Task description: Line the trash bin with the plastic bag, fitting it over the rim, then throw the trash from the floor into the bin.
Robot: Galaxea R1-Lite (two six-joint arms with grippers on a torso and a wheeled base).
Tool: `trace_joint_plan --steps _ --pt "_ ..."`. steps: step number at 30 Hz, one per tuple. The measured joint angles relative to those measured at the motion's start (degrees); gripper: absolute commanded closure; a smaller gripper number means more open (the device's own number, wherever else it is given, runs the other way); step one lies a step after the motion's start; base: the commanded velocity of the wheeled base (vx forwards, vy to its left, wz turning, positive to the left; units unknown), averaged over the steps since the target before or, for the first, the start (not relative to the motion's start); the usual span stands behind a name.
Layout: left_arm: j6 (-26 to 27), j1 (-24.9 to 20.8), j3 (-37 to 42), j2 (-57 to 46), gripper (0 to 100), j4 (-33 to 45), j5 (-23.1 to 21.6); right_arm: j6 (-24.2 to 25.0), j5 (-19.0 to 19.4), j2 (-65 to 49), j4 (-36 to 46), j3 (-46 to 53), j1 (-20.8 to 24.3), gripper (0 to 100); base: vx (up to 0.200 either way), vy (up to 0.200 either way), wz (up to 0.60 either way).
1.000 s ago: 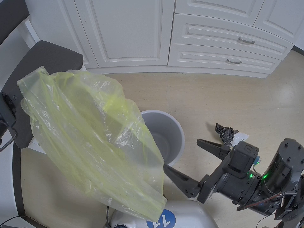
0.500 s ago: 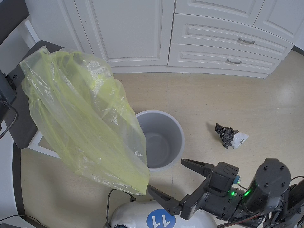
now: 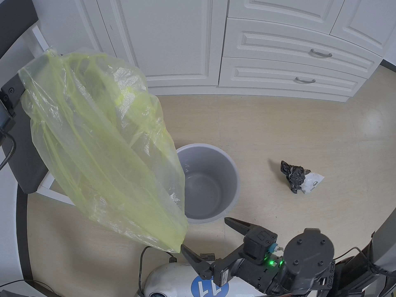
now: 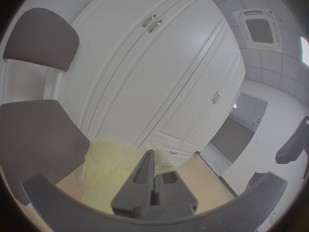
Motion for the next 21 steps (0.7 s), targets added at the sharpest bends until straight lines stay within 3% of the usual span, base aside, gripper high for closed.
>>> trace_joint_plan --steps 13,21 --pt "0.09 -1.17 0.07 -0.82 100 0.00 -0.02 4.39 -0.44 8.92 -0.99 -3.78 3.02 0 0.000 0.000 0.00" --pt "0.22 -1.35 0.09 -0.38 100 -0.04 -0.04 3.67 -8.13 10.36 -3.07 -8.13 2.19 0 0.000 0.000 0.00"
